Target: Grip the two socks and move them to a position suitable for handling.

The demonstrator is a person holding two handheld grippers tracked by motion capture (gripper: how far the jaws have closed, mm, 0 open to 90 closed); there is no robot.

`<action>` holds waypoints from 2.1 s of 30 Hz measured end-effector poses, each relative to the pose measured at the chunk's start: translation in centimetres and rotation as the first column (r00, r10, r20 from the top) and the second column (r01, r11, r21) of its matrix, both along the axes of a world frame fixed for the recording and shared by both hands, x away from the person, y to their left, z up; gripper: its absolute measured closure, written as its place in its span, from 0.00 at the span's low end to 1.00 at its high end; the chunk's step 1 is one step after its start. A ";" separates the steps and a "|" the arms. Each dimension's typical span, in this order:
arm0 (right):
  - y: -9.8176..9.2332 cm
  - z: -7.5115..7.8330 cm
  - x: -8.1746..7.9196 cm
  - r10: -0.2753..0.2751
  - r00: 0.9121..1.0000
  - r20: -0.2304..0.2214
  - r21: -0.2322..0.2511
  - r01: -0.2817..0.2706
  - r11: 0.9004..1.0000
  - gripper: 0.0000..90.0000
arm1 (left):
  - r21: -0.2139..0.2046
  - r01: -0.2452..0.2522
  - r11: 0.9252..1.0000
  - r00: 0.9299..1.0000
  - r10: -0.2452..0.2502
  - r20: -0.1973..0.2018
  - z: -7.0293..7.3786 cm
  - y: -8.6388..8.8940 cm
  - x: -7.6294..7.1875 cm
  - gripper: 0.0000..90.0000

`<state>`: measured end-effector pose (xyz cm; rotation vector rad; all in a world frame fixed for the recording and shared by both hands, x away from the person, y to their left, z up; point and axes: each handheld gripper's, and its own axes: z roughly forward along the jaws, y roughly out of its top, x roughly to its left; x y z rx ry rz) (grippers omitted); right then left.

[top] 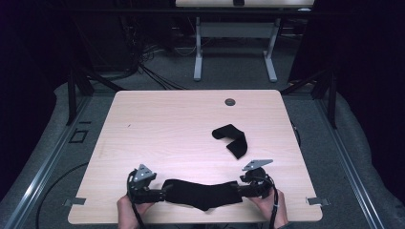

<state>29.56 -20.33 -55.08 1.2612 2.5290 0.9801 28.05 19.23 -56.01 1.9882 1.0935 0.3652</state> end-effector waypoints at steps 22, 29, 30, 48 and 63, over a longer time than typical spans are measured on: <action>-1.7 3.5 9.4 -0.167 0.985 0.042 0.007 0.167 0.986 0.29 | 0.144 -0.165 0.976 0.986 0.169 -0.014 -3.2 4.6 1.2 0.00; -0.9 3.6 13.6 -0.199 0.980 0.016 -0.003 0.199 0.980 0.40 | 0.161 -0.156 0.975 0.987 0.160 -0.009 -3.3 4.4 1.3 0.00; -0.7 3.5 14.0 -0.208 0.978 0.024 0.000 0.208 0.978 0.42 | 0.162 -0.154 0.975 0.987 0.158 -0.009 -3.3 4.4 1.3 0.00; 0.0 2.2 16.2 -0.208 0.978 0.014 -0.046 0.208 0.977 0.93 | 0.162 -0.157 0.974 0.987 0.160 -0.007 -3.3 4.4 1.4 0.00; 5.7 9.9 8.6 0.057 0.975 0.214 0.029 -0.064 0.998 0.93 | 0.162 -0.158 0.974 0.987 0.161 -0.006 -3.3 4.4 1.4 0.00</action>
